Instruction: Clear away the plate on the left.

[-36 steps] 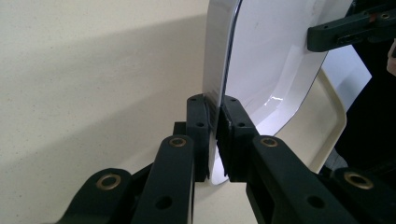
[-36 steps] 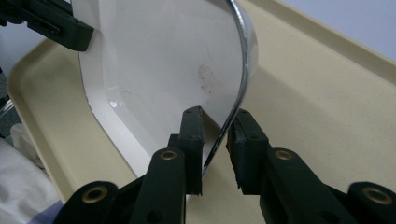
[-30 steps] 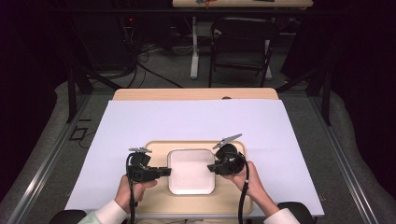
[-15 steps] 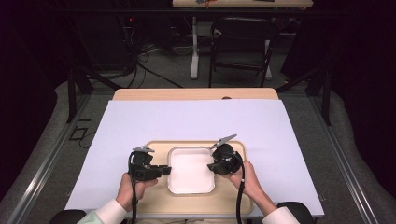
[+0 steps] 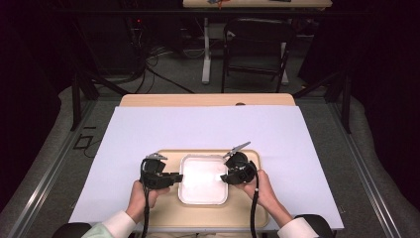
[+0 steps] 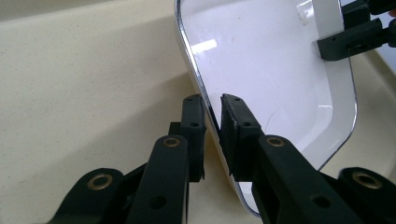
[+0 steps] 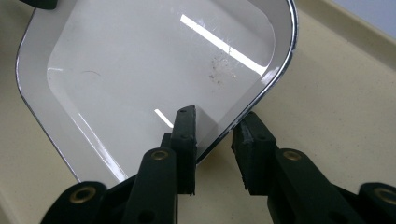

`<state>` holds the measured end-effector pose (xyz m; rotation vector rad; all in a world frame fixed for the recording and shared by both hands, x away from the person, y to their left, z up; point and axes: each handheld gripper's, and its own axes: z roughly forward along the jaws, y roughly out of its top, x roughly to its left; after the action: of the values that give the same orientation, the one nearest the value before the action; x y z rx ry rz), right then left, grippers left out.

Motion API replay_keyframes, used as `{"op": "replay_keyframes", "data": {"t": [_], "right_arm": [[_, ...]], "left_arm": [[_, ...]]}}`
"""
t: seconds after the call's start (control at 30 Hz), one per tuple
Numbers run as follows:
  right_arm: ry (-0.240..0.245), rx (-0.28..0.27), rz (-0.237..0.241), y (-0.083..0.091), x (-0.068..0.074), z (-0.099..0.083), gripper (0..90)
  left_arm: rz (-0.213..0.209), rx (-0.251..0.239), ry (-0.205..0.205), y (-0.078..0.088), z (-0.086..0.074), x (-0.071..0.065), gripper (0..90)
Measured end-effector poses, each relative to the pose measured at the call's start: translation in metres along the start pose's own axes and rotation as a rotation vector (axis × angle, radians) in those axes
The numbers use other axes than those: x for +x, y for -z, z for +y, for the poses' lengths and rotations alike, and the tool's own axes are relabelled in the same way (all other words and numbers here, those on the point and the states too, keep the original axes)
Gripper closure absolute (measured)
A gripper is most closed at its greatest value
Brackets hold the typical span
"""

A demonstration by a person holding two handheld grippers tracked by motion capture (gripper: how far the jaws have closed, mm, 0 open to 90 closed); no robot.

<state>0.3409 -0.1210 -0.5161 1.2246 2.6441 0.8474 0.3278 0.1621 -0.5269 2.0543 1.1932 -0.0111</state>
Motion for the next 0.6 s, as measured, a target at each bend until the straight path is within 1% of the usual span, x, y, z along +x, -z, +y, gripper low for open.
{"op": "replay_keyframes", "data": {"t": [0.13, 0.17, 0.2, 0.23, 0.27, 0.3, 0.37, 0.4, 0.43, 0.47, 0.53, 0.6], "right_arm": [[-0.012, 0.012, 0.006, -0.001, -0.002, 0.000, 69.1], [-0.013, 0.013, 0.002, -0.002, -0.002, 0.000, 69.0], [0.005, 0.023, -0.032, -0.003, -0.002, 0.000, 69.3], [0.021, 0.043, -0.052, -0.006, -0.002, 0.000, 69.0], [0.010, 0.064, -0.045, -0.009, -0.004, 0.000, 69.1], [0.001, 0.077, -0.041, -0.012, -0.006, -0.001, 68.9], [-0.001, 0.088, -0.037, -0.014, -0.008, -0.001, 68.7], [-0.011, 0.084, -0.041, -0.014, -0.007, -0.002, 68.5], [0.003, 0.080, -0.040, -0.014, -0.008, -0.001, 68.5], [0.004, 0.079, -0.041, -0.014, -0.008, -0.001, 68.3], [0.002, 0.078, -0.040, -0.014, -0.008, -0.001, 68.2], [-0.013, 0.081, -0.041, -0.014, -0.007, -0.002, 68.1]], "left_arm": [[0.010, 0.003, -0.001, -0.003, 0.000, 0.000, 79.4], [-0.004, 0.014, 0.004, -0.004, 0.000, 0.000, 79.0], [-0.009, 0.033, 0.006, -0.007, 0.000, -0.001, 77.5], [0.004, 0.049, -0.001, -0.010, -0.001, -0.003, 76.1], [0.007, 0.063, -0.006, -0.013, -0.003, -0.004, 75.0], [0.005, 0.068, 0.004, -0.016, -0.004, -0.004, 73.8], [0.003, 0.072, -0.001, -0.017, -0.003, -0.002, 73.4], [0.005, 0.066, 0.004, -0.017, -0.002, -0.002, 73.7], [0.009, 0.063, 0.002, -0.017, -0.002, -0.002, 73.8], [0.013, 0.065, -0.005, -0.017, -0.002, -0.002, 73.9], [0.017, 0.061, -0.004, -0.018, -0.001, -0.002, 73.8], [0.017, 0.062, -0.004, -0.019, -0.002, -0.002, 73.8]]}}
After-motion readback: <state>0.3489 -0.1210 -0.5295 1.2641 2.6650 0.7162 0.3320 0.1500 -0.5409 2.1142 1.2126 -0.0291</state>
